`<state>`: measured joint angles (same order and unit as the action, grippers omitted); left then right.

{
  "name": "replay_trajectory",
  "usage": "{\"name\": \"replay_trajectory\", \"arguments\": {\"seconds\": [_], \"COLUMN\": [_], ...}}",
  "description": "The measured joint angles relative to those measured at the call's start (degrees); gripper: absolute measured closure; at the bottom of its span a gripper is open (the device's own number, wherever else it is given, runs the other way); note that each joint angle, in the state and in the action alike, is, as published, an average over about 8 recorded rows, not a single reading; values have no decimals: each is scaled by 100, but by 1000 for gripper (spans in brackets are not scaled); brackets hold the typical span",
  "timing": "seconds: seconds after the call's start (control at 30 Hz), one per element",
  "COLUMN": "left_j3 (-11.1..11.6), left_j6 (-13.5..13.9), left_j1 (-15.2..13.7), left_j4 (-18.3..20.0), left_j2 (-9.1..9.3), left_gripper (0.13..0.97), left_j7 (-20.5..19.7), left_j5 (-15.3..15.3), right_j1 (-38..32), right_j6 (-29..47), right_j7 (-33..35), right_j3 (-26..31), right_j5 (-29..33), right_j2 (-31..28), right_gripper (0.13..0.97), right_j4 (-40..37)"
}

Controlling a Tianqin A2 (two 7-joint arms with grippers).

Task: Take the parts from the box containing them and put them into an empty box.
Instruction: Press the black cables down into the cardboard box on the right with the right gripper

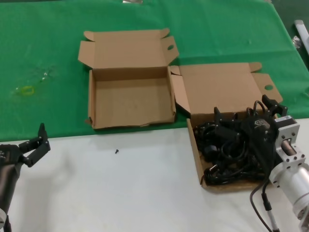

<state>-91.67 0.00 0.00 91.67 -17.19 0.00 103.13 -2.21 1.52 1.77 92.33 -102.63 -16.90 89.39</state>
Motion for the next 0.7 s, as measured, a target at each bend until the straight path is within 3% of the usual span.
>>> {"name": "replay_trajectory", "arguments": {"seconds": [0.23, 0.5, 0.63, 0.7], "left_j3": [0, 0, 0, 0], "left_j6": [0, 0, 0, 0], "left_j1": [0, 0, 0, 0], "left_j4": [0, 0, 0, 0], "left_j2": [0, 0, 0, 0], "left_gripper": [237, 396, 396, 452], "left_j7": [0, 0, 0, 0], "left_j5": [0, 0, -1, -1], "right_j1": [0, -9, -16, -22], "right_j6": [0, -40, -100, -144], "right_j7": [0, -11, -43, -67], "right_j3": [0, 42, 124, 194], "right_j5": [0, -4, -38, -76], "right_j2": [0, -30, -105, -173], "right_gripper": [129, 129, 129, 129], "right_j4": [0, -10, -5, 6]}}
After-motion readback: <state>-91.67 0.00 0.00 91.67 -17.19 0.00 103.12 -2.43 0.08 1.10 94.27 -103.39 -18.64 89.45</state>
